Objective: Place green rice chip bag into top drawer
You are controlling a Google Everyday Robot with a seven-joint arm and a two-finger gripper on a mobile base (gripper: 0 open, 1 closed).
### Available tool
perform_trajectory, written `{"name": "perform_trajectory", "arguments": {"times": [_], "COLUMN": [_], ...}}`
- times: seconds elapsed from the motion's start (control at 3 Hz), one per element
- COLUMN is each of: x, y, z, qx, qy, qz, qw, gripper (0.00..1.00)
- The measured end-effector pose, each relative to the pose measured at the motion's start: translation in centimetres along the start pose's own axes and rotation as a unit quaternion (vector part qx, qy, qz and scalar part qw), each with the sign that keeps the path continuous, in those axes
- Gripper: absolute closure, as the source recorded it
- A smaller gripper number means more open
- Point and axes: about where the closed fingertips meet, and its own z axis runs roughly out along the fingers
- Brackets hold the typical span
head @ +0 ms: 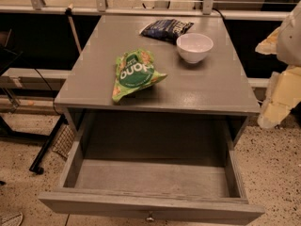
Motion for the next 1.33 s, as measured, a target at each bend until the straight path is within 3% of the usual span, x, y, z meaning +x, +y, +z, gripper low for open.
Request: {"name": "perform_trajectory", "arguments": {"times": [0.33,0.67,1.0,1.33], "x": [0.0,-2.1,-6.2,-8.7], "y": [0.0,-1.6,-4.5,-5.8], "z": [0.0,0.9,2.2,2.5], "qx": [0.000,0.000,-0.013,-0.020], "qy": [0.000,-0.016,-0.033,-0.050], "qz": [0.000,0.003,0.032,0.087], "qw": [1.0000,0.9999,0.9989,0.9948], "gripper": [0.00,0.00,0.00,0.00]}}
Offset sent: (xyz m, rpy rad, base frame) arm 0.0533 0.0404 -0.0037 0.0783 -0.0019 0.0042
